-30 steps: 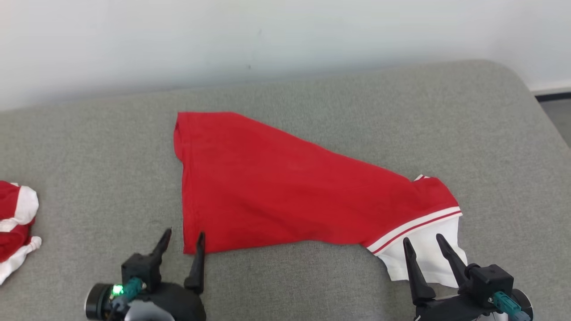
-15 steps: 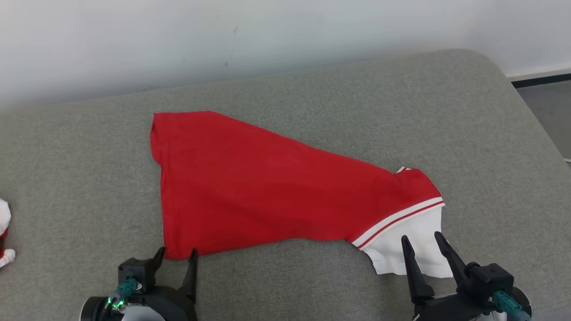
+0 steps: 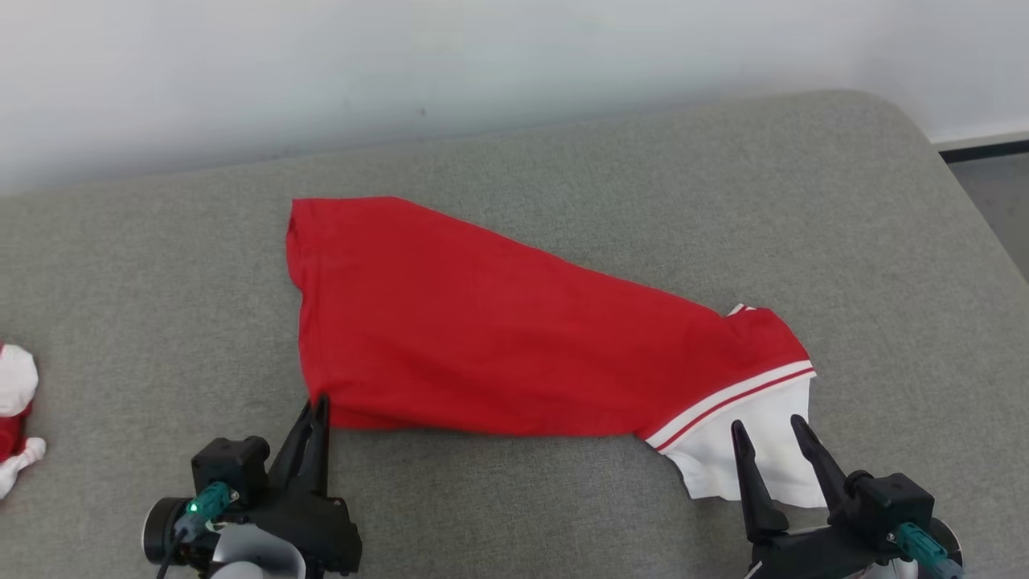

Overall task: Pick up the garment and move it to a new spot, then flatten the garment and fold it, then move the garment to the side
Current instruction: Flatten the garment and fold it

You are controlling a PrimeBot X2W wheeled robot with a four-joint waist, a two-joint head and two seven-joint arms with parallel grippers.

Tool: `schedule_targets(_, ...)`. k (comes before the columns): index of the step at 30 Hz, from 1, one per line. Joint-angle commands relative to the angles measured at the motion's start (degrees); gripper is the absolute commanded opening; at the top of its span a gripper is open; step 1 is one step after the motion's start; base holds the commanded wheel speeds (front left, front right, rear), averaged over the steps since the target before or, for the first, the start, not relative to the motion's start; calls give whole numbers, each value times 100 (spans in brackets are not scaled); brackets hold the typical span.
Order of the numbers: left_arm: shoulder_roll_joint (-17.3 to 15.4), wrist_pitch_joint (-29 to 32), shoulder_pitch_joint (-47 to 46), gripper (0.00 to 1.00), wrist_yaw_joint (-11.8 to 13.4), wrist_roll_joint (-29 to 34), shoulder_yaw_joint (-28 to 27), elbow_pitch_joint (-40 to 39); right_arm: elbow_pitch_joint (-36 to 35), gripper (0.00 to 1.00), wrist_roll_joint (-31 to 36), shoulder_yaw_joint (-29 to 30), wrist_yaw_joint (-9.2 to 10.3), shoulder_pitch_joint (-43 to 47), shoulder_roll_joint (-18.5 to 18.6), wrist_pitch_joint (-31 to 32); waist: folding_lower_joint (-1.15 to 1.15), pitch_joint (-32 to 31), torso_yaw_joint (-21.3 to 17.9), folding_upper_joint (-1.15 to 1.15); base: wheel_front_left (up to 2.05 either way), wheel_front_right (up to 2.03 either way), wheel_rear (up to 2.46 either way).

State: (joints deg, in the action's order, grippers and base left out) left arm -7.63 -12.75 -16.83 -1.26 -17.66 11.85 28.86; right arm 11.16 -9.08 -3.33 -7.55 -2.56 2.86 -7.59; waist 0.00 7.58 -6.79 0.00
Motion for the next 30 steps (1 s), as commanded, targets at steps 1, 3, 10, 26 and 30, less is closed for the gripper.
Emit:
schedule_targets(1, 24, -56, 151, 0, 44, -23, -11, -209, 28, 100, -27, 3, 13, 1, 4, -25, 0, -132, 98, 0, 0, 0, 0)
schedule_targets(3, 45, -59, 306, 0, 89, -57, -5, -538, 57, 100, -44, 4, 13, 28, 4, -33, 0, -224, 153, 0, 0, 0, 0)
schedule_targets(10, 33, 731, 1218, 0, 442, -175, 40, -2212, 124, 100, -41, 72, 13, 135, 4, -30, 0, -507, 344, 0, 0, 0, 0)
schedule_targets(26, -200, 1827, 1575, 0, 693, -320, 50, -3486, 104, 100, -85, 77, 13, 16, 5, -97, 0, -221, 199, 0, 0, 0, 0)
schedule_targets(30, -263, 1768, 668, 0, 518, -379, -48, -2500, 64, 100, -34, 54, 13, -109, 3, -90, 0, 9, 114, 0, 0, 0, 0)
